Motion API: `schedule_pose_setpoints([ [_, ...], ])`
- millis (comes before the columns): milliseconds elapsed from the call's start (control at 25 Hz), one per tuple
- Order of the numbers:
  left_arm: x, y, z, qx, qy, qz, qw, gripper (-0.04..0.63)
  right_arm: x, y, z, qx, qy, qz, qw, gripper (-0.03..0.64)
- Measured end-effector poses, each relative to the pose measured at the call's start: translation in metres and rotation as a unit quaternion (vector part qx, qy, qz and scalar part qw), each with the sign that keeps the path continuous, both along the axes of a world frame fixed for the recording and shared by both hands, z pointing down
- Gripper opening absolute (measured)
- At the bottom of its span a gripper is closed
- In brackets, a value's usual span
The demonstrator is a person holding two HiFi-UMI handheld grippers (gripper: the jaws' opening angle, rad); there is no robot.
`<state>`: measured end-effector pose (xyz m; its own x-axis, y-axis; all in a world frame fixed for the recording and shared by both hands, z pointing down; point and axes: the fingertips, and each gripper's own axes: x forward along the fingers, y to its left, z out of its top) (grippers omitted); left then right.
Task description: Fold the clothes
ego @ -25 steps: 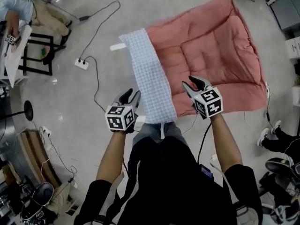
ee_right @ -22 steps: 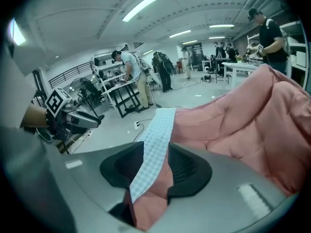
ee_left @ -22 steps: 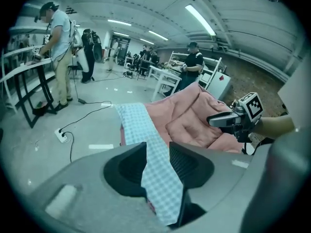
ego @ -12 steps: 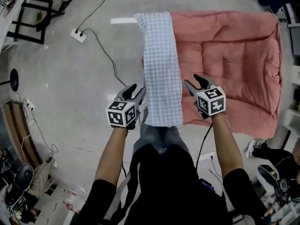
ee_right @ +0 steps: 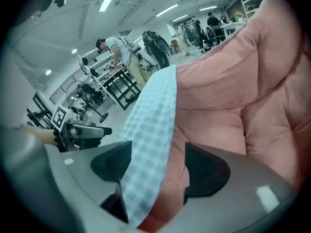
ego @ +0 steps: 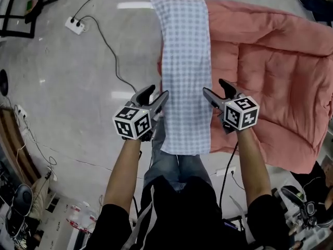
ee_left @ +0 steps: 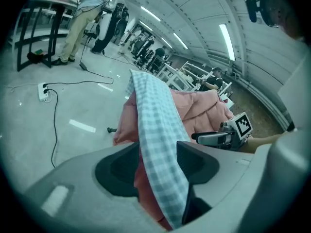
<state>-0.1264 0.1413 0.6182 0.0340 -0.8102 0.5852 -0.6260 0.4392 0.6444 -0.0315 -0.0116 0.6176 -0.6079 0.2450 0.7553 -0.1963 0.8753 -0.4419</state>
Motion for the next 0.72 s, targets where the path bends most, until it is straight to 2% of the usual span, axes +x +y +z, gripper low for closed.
schedule_pose_setpoints([
  [80, 0.005, -0.007, 0.017, 0.005, 0.016, 0.007, 0.9998, 0.27, -0.002, 0.005, 0.015, -0.021, 0.0, 0.0, 1.0, 0.357],
  [280, 0.004, -0.019, 0.036, 0.034, 0.047, 0.01, 0.9983, 0.301, -0.005, 0.012, 0.032, -0.082, 0.001, 0.01, 0.997, 0.377],
  [440, 0.002, -0.029, 0.051, 0.072, 0.079, 0.022, 0.9941, 0.319, -0.018, 0.019, 0.046, -0.153, -0.01, 0.027, 0.988, 0.382],
  [560, 0.005, -0.038, 0.074, 0.102, 0.117, 0.028, 0.9875, 0.359, -0.025, 0.026, 0.069, -0.203, -0.012, 0.025, 0.979, 0.385],
  [720, 0.008, -0.046, 0.089, 0.148, 0.181, 0.006, 0.9722, 0.405, -0.025, 0.034, 0.084, -0.254, -0.016, 0.013, 0.967, 0.385],
])
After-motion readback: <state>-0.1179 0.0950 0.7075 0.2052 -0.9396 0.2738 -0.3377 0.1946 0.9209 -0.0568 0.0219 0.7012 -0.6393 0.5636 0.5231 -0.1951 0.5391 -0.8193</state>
